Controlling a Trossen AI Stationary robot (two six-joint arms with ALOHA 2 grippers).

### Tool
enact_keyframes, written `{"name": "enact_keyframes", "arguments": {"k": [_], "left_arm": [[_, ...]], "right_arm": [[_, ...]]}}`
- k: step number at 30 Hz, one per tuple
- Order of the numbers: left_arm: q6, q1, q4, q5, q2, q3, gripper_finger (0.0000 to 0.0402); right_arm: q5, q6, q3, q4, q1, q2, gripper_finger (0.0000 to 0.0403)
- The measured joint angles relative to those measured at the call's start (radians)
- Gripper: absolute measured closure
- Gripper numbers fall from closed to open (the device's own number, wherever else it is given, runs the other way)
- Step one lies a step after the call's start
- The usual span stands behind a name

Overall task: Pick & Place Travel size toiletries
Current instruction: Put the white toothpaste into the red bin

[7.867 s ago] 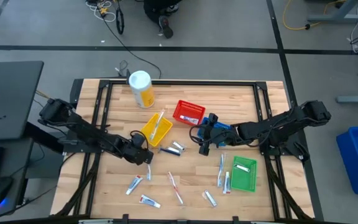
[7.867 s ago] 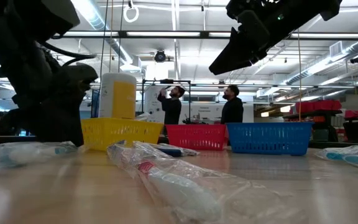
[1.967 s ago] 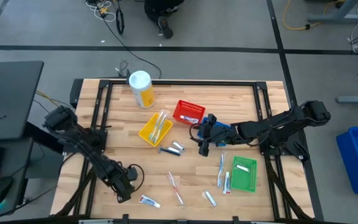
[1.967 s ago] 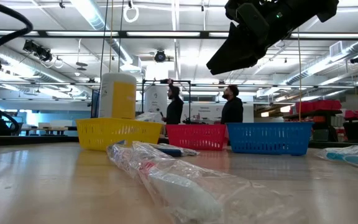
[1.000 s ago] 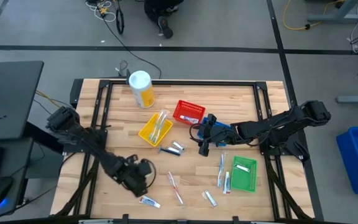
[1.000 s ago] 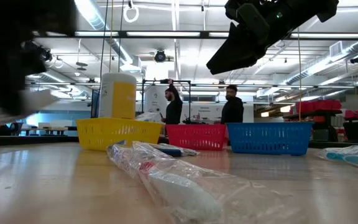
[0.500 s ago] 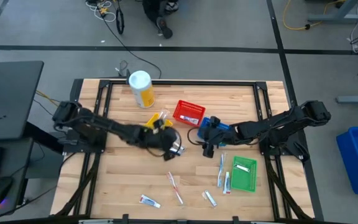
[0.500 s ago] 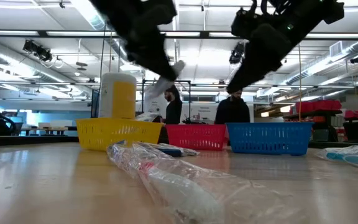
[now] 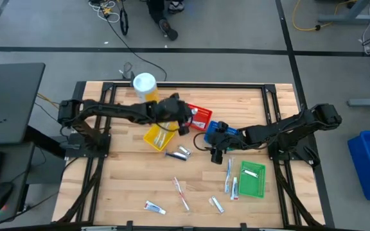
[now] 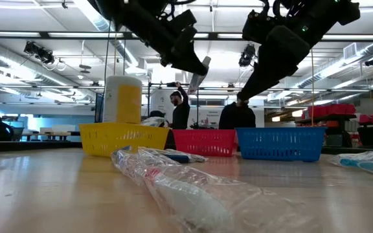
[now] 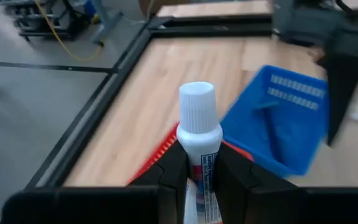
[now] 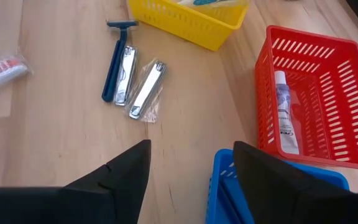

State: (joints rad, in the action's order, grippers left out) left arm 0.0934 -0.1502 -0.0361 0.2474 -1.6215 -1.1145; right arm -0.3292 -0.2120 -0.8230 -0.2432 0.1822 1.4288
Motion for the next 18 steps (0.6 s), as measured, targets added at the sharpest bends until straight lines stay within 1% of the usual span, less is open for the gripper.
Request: {"name": "enact_keyframes", "arguments": {"k": [3, 6, 9, 10, 13, 16, 18], "left_arm": [[0.001, -0.041, -0.042, -0.025, 0.0, 0.0, 0.0335], [0.008, -0.072, -0.062, -0.075, 0.0, 0.0, 0.0335], [0.006, -0.084, -0.093, -0.111, -0.029, -0.002, 0.0335], [0.001, -0.087, -0.094, -0.115, -0.042, 0.001, 0.0335], [0.026, -0.087, -0.164, -0.113, -0.105, -0.001, 0.0335], [0.087, -0.087, -0.181, -0.099, -0.162, 0.0, 0.0335], [0.097, -0.087, -0.185, -0.083, -0.191, 0.0, 0.0335]], "right_arm": [[0.0, 0.0, 0.0, 0.0, 0.0, 0.0, 0.0159], [0.0, 0.0, 0.0, 0.0, 0.0, 0.0, 0.0154], [0.0, 0.0, 0.0, 0.001, 0.0, 0.0, 0.015], [0.0, 0.0, 0.0, 0.002, 0.0, 0.0, 0.0149], [0.0, 0.0, 0.0, 0.009, 0.0, 0.0, 0.015], [0.001, 0.0, 0.0, 0.018, 0.0, 0.0, 0.0157], [0.001, 0.0, 0.0, 0.022, 0.0, 0.0, 0.0162]]}}
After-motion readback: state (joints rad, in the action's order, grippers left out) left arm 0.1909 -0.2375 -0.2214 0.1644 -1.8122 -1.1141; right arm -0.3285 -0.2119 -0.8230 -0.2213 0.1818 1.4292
